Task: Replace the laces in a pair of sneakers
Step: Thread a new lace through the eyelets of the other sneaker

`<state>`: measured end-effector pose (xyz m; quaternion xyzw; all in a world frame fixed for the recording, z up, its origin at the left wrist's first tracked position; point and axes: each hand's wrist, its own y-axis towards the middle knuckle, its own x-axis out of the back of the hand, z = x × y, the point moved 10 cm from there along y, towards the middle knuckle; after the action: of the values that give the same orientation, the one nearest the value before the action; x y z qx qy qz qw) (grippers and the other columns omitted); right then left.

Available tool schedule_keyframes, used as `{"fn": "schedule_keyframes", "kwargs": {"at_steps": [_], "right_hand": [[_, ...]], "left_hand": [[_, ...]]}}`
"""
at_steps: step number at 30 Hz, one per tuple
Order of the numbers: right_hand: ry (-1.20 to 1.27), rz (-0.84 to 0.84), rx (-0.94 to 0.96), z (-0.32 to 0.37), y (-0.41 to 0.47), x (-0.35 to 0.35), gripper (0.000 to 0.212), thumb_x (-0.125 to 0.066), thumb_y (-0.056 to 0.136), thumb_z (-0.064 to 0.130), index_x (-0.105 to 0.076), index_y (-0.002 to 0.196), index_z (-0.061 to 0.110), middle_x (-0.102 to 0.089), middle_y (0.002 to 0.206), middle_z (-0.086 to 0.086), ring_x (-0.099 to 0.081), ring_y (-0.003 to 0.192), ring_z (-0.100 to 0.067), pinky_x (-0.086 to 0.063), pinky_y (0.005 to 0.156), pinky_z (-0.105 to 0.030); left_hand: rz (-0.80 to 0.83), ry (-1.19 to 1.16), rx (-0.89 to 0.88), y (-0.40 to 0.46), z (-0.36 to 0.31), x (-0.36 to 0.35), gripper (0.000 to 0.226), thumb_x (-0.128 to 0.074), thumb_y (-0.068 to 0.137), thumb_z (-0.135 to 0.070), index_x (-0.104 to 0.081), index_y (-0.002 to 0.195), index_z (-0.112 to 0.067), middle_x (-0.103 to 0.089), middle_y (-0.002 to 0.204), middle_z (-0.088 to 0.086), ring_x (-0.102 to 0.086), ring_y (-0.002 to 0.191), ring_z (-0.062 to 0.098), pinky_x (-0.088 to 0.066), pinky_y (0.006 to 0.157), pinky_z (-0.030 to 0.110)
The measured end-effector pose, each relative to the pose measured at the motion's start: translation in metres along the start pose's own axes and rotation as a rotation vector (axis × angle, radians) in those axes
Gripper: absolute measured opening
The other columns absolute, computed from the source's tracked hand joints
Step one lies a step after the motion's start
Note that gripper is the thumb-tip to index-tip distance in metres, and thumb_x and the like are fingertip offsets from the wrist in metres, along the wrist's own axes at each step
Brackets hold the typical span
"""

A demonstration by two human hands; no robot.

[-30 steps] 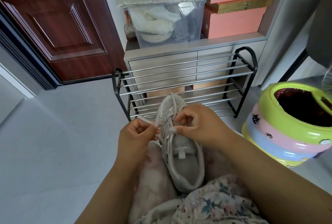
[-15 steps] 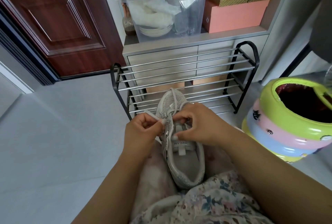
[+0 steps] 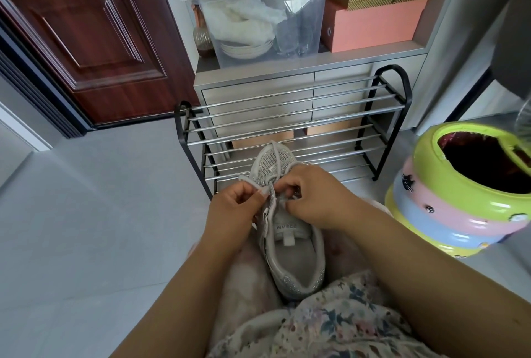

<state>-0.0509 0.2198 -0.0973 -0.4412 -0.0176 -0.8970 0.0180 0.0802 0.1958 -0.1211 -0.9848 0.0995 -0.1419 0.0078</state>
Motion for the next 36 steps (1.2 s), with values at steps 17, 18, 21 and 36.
{"fn": "schedule_keyframes", "kwargs": {"at_steps": [17, 18, 21, 36], "right_hand": [[0.027, -0.133, -0.131, -0.002, -0.009, 0.005, 0.014, -0.059, 0.090, 0.029, -0.055, 0.078, 0.024, -0.049, 0.077, 0.010, -0.049, 0.078, -0.013, -0.032, 0.067, -0.027], [0.029, -0.138, -0.132, -0.002, -0.009, 0.005, 0.014, -0.059, 0.090, 0.029, -0.056, 0.079, 0.022, -0.051, 0.077, 0.009, -0.050, 0.078, -0.013, -0.033, 0.067, -0.027], [0.077, -0.164, -0.143, -0.004, -0.011, 0.007, 0.014, -0.058, 0.091, 0.027, -0.059, 0.081, 0.018, -0.054, 0.077, 0.007, -0.050, 0.073, -0.012, -0.034, 0.061, -0.024], [0.120, -0.219, -0.136, -0.008, -0.012, 0.008, 0.015, -0.058, 0.090, 0.027, -0.055, 0.077, 0.021, -0.052, 0.071, 0.013, -0.048, 0.069, -0.004, -0.032, 0.058, -0.020]], "left_hand": [[0.080, -0.640, 0.091, 0.060, -0.021, -0.002, 0.011, -0.053, 0.094, -0.008, -0.061, 0.099, -0.001, -0.064, 0.090, 0.006, -0.062, 0.083, 0.013, -0.053, 0.070, 0.024], [0.073, -0.675, 0.082, 0.070, -0.028, 0.000, 0.014, -0.053, 0.094, -0.008, -0.058, 0.105, 0.001, -0.064, 0.093, 0.007, -0.062, 0.085, 0.013, -0.054, 0.070, 0.023], [0.083, -0.730, 0.028, 0.089, -0.055, 0.005, 0.015, -0.051, 0.096, -0.009, -0.056, 0.104, 0.002, -0.064, 0.093, 0.008, -0.065, 0.077, 0.013, -0.054, 0.063, 0.022], [0.471, -0.536, 0.015, 0.077, -0.125, -0.064, 0.026, -0.041, 0.097, -0.010, -0.059, 0.080, -0.002, -0.060, 0.106, 0.015, -0.064, 0.061, 0.016, -0.047, 0.047, 0.023]]}}
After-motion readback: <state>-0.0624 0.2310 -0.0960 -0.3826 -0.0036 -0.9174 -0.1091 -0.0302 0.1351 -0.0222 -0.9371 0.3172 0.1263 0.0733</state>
